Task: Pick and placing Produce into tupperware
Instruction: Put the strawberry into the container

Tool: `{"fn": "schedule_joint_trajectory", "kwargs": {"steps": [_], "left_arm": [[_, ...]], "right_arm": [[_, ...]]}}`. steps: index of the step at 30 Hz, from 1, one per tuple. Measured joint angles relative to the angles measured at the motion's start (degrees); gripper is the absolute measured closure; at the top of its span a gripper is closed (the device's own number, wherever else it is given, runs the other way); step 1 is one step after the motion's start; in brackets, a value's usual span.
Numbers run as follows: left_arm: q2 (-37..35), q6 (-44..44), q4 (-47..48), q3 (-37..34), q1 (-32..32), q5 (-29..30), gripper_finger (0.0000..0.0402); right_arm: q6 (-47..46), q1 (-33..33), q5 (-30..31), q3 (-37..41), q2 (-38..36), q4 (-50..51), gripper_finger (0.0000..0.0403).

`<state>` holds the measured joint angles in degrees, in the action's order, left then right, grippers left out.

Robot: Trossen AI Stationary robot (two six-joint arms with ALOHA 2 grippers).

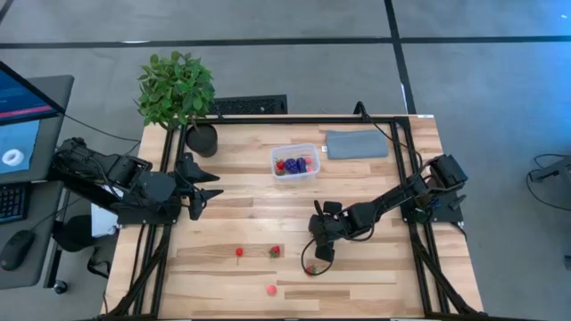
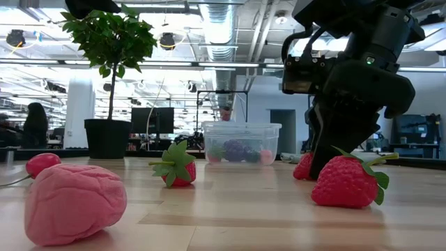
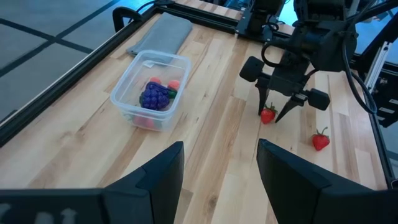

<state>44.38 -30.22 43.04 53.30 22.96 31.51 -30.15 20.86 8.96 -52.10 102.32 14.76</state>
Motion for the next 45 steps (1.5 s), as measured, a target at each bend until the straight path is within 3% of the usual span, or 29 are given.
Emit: {"fn": "schedule_joint_trajectory", "kwargs": {"steps": [7, 27, 45], "left_arm": [[0.0, 0.0, 0.0, 0.0, 0.0, 0.0, 0.0209], [0.0, 0.0, 0.0, 0.0, 0.0, 0.0, 0.0209], [0.0, 0.1, 0.0, 0.0, 0.0, 0.0, 0.0209]], "right_arm": [[0.1, 0.0, -0.1, 0.0, 0.0, -0.1, 0.0183], [0.1, 0.0, 0.1, 0.0, 0.0, -0.2, 0.0228], [0.1, 0.0, 0.1, 0.0, 0.0, -0.3, 0.0228]]}}
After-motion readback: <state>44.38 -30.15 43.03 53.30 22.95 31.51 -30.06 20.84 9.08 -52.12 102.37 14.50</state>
